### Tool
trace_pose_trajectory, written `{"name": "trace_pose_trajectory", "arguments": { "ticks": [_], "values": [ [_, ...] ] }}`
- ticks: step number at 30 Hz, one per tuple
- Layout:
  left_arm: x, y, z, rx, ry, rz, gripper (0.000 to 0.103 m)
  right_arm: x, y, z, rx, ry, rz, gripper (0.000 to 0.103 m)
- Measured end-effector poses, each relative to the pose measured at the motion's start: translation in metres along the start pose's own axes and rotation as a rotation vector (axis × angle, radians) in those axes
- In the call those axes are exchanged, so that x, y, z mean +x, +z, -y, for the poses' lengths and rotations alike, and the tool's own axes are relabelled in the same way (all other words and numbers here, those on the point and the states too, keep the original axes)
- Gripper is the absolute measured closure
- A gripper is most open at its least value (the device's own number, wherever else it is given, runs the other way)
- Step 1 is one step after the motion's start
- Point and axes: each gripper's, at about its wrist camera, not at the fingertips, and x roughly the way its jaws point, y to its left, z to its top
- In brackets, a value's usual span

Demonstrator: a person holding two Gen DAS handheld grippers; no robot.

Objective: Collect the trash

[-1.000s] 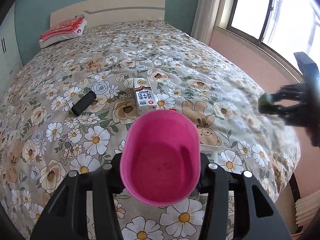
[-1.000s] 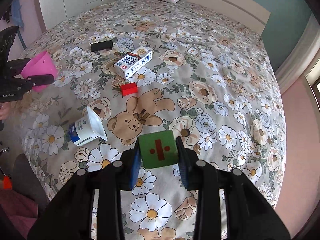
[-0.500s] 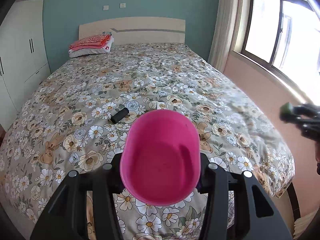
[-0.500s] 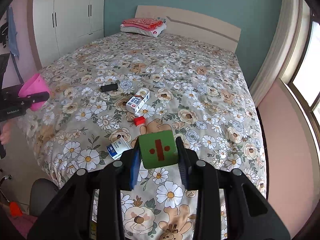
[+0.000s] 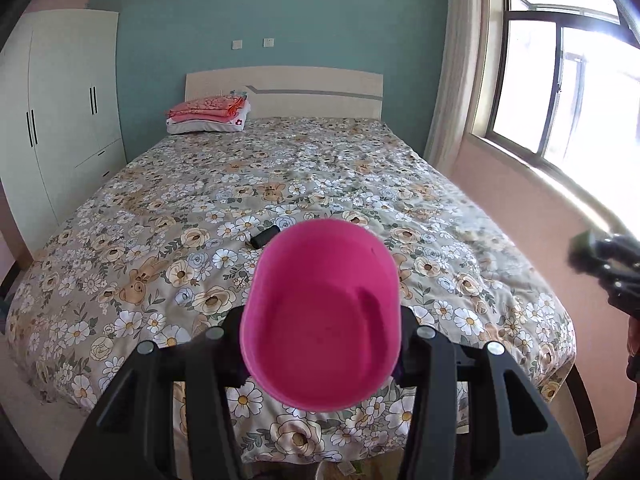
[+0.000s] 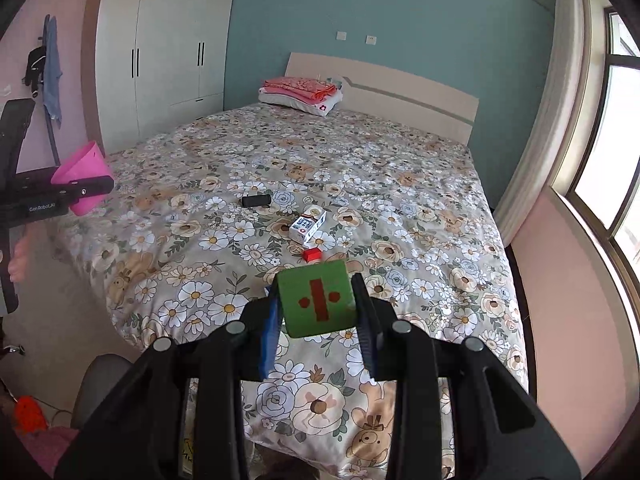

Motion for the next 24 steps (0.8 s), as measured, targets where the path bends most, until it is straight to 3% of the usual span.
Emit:
{"name": "trace_pose_trajectory", "arguments": {
  "ticks": [11,18,24],
  "values": [
    [-0.021,-0.072,-0.004,0.012,-0.039,-0.057,0.052,-0.018,-0.062,-0.051,-0.004,0.102,0.033,0.069],
    [-0.010,-0.121,-0.003,0.024,-0.040,-0.102,0.051,0.002,-0.103,-0.080,-0.002,0.150,-0.031,0.069],
    [0.016,-0.158,-0.005,0.012,-0.077,-0.192,0.052,0.037,-0.142,-0.098,0.011,0.174,-0.127,0.069]
  ]
}}
